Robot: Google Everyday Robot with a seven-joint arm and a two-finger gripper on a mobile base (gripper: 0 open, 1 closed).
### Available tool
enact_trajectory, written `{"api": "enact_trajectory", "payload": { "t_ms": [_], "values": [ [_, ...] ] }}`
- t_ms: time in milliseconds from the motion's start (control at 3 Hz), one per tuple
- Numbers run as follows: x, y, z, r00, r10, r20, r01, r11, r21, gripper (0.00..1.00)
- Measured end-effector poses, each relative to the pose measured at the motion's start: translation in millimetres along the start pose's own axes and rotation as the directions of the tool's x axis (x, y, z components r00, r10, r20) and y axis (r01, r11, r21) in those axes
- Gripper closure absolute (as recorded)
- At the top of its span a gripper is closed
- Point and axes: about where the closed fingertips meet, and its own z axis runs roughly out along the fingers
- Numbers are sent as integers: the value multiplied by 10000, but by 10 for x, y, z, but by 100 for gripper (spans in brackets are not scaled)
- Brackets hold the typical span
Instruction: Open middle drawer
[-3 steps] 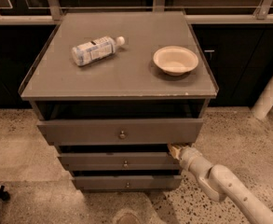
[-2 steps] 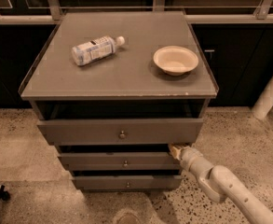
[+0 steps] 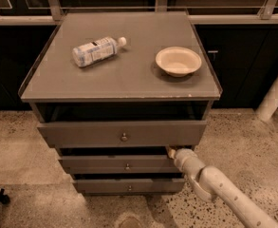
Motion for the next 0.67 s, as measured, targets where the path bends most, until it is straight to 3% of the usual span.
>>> {"api": "enact_trajectory", "payload": {
  "t_ms": [333,667],
  "values": [
    [40,54,68,9997,40,-227,-34,9997,233,100],
    [35,101,62,9945,-684,-788,690,9976,50,100]
  ]
}}
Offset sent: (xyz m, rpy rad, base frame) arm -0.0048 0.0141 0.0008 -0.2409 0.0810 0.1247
